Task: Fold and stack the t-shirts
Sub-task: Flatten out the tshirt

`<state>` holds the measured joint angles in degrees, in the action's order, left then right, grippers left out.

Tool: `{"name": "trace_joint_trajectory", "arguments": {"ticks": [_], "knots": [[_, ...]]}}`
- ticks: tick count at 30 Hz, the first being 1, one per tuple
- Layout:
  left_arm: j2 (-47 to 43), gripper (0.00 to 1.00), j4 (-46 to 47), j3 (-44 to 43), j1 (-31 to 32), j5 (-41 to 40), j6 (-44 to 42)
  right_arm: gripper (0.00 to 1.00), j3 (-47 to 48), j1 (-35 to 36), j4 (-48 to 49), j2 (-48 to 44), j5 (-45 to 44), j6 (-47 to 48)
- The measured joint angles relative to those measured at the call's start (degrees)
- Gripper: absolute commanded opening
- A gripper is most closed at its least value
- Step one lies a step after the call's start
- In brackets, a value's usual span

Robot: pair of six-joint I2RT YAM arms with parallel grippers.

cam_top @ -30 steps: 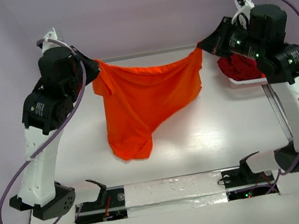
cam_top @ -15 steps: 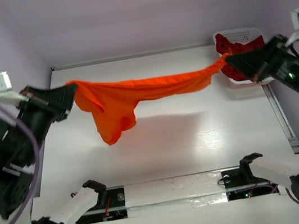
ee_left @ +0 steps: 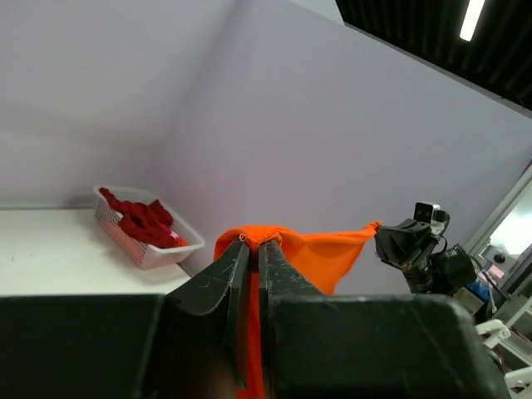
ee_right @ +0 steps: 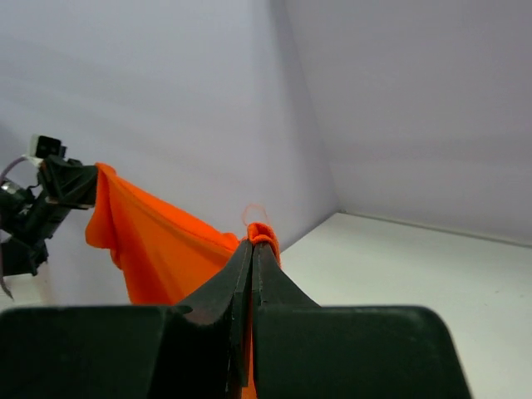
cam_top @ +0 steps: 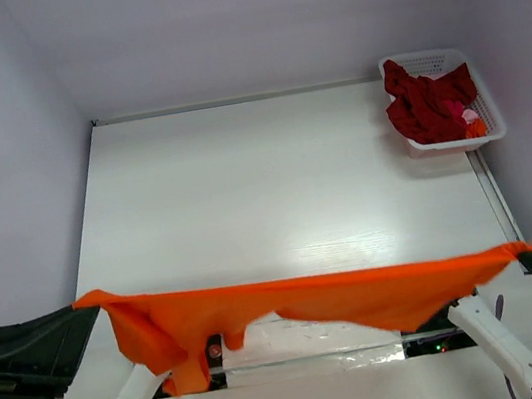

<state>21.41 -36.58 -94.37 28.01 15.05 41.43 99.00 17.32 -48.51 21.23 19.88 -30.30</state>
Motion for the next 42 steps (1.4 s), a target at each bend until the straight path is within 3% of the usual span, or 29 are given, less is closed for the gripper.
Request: {"name": "trace_joint_trajectory", "arguments": {"ticks": [5,10,18,28,42], "knots": [[-3.5,0.0,0.8,10.9,-0.1,-0.7,1.2,0.0,-7.2,-0.1,-0.4,-5.3,-1.0,-0.1],[-0.2,0.0,-3.4,21.2,0.0,-6.9,2.0,0.0,-19.5,-0.1,-0.7,-3.7,-4.0,-0.5],[10.8,0.0,-1.9,27.5,0.0,-19.5,1.0,0.0,-30.3,-0.1,6.3,10.7,-6.1,-0.5],[29.7,0.0,9.1,30.5,0.0,-30.4,-3.8,0.0,-33.4,-0.1,20.4,31.0,-7.9,1.2],[49.0,0.0,22.3,31.9,-7.8,-31.6,-8.3,0.0,-33.5,-0.1,34.1,51.7,-9.7,1.4]]}}
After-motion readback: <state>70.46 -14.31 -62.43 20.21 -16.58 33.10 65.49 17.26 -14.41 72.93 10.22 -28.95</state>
